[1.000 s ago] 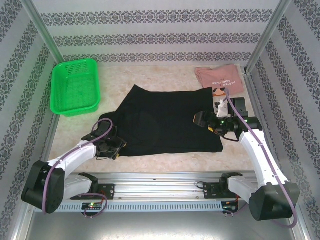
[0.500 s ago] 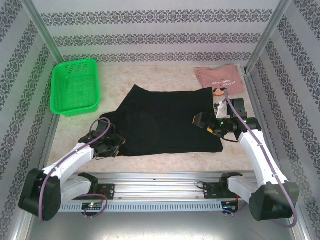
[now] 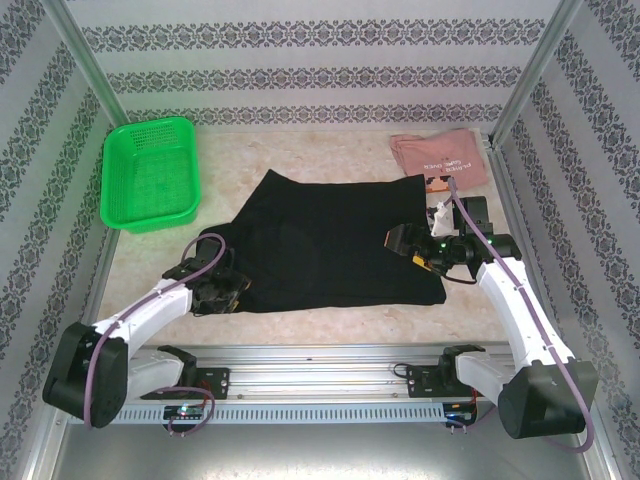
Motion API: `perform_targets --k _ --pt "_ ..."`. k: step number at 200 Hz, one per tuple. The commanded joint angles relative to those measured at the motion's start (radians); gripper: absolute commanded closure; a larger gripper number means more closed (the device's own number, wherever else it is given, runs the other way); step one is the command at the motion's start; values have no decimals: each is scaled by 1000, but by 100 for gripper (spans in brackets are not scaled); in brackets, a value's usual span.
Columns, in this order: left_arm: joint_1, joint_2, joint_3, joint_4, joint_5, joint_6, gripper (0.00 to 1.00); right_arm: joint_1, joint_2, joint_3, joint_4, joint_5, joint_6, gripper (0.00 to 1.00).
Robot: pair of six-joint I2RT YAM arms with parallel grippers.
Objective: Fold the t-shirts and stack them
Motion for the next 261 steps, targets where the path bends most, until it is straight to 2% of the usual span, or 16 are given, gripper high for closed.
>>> perform_targets --k 1,34,95,119,173,214,261 --pt "-12 1 15 24 -4 -3 55 13 -12 -20 3 -14 3 2" --pt "-12 9 -2 48 -4 -8 60 13 -20 -31 6 -7 8 2" --pt "-11 35 -1 88 9 -5 92 13 -12 -20 7 -3 7 2" --pt "-11 19 7 89 8 0 100 13 -16 -20 12 -3 11 2" --pt "-11 41 108 67 4 74 100 13 -4 -1 18 2 11 2" --pt "-8 154 214 81 14 151 100 13 5 7 24 9 12 2" --pt "-8 361 405 59 46 297 100 12 16 8 33 10 14 2"
